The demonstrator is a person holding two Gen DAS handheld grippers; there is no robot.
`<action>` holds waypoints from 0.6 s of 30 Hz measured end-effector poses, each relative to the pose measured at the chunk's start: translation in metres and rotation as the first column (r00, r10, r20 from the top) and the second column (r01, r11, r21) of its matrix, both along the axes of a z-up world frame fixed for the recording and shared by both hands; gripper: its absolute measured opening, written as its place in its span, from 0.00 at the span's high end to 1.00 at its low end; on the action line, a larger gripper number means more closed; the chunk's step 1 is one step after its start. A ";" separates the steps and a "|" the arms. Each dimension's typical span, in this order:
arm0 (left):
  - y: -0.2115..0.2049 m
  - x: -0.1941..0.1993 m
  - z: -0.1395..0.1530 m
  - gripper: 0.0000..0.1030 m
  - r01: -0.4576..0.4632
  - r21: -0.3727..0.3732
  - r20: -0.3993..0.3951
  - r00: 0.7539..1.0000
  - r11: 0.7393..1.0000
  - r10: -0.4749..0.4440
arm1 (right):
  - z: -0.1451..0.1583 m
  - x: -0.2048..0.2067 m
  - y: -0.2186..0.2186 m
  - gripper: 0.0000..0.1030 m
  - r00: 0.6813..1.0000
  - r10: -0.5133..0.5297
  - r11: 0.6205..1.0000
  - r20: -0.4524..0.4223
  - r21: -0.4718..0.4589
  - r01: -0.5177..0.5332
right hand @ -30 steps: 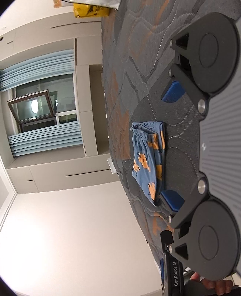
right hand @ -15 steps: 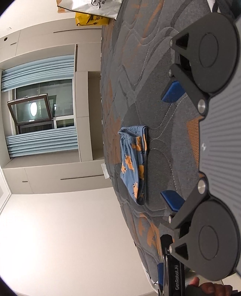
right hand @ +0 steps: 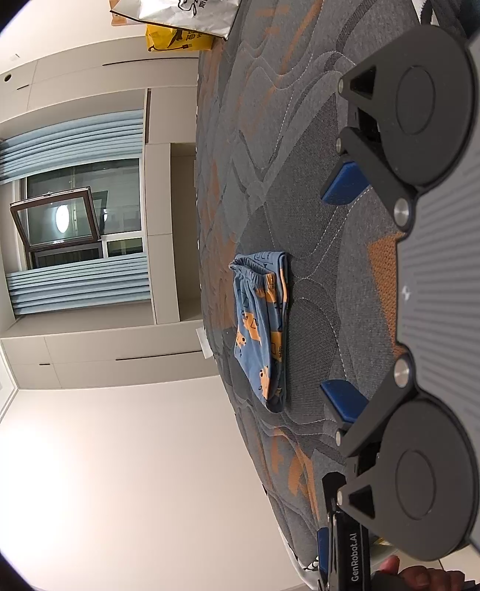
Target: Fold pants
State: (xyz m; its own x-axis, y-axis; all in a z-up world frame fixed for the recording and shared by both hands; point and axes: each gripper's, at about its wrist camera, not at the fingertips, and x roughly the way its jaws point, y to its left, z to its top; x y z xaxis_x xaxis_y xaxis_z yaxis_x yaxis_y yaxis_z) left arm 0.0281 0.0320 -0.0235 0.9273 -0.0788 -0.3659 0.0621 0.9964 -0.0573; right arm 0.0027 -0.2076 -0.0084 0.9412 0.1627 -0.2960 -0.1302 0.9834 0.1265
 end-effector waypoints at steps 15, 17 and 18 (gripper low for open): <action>-0.002 0.003 -0.003 0.01 0.005 0.005 -0.008 1.000 1.000 -0.005 | 0.000 0.002 0.002 0.00 1.000 0.003 1.000 -0.001 -0.002 -0.003; -0.002 0.004 -0.004 0.01 0.006 0.006 -0.012 1.000 1.000 -0.006 | 0.000 0.001 0.001 0.00 1.000 0.002 1.000 0.000 -0.002 -0.002; -0.003 0.005 -0.004 0.01 0.007 0.007 -0.014 1.000 1.000 -0.007 | 0.000 0.001 0.001 0.00 1.000 0.002 1.000 0.002 -0.002 -0.002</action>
